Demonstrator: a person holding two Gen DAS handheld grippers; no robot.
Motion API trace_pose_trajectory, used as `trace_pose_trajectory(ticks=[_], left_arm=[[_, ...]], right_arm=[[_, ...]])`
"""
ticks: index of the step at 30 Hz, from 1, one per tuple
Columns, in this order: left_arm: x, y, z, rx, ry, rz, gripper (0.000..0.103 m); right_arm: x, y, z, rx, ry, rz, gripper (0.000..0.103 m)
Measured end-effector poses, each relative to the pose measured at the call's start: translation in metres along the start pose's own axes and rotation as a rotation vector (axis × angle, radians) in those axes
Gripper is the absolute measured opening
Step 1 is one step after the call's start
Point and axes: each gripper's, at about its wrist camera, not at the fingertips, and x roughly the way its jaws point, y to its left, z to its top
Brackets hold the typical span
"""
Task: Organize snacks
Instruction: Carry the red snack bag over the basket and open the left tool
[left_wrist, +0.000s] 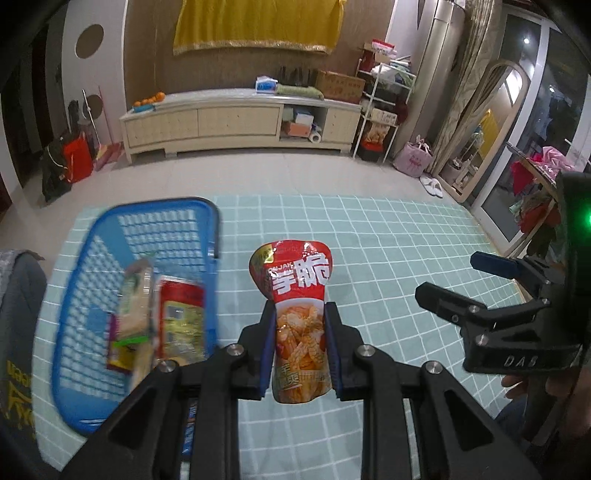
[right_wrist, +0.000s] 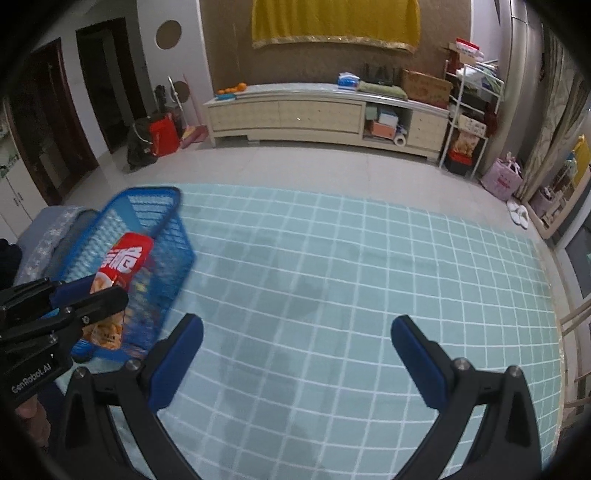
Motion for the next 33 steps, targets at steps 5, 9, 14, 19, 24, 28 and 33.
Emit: trace_pose_trajectory(ticks=[5, 9, 14, 19, 24, 28, 33], left_arm=[[-0.030, 0.027, -0.007, 0.014, -0.039, 0.030, 0.022], [-0.043, 0.047, -0.009, 0.012, -0.056, 0.037, 0.022], [-0.054, 0.064, -0.017, 0.009, -0.058, 0.055, 0.022], [-0.060, 0.079, -0.022, 0.007, -0.056, 0.071, 0.023], [-0.059, 0.099, -0.030, -0.011, -0.044, 0.084, 0.023], [-0.054, 0.109, -0.037, -0.033, -0.024, 0.078, 0.023], [-0.046, 0.123, -0.041, -0.073, 0.001, 0.048, 0.023]], right_arm=[[-0.016, 0.026, 0.005, -0.007, -0.023, 0.026, 0.103], [-0.018, 0.048, 0.007, -0.022, -0.028, 0.050, 0.103], [-0.012, 0.083, 0.010, -0.048, -0.019, 0.092, 0.103], [0.001, 0.116, 0.008, -0.090, 0.002, 0.117, 0.103], [0.012, 0.134, 0.008, -0.106, 0.025, 0.139, 0.103], [0.023, 0.147, 0.011, -0.117, 0.039, 0.143, 0.103], [0.037, 0.162, 0.011, -0.126, 0.063, 0.149, 0.103]])
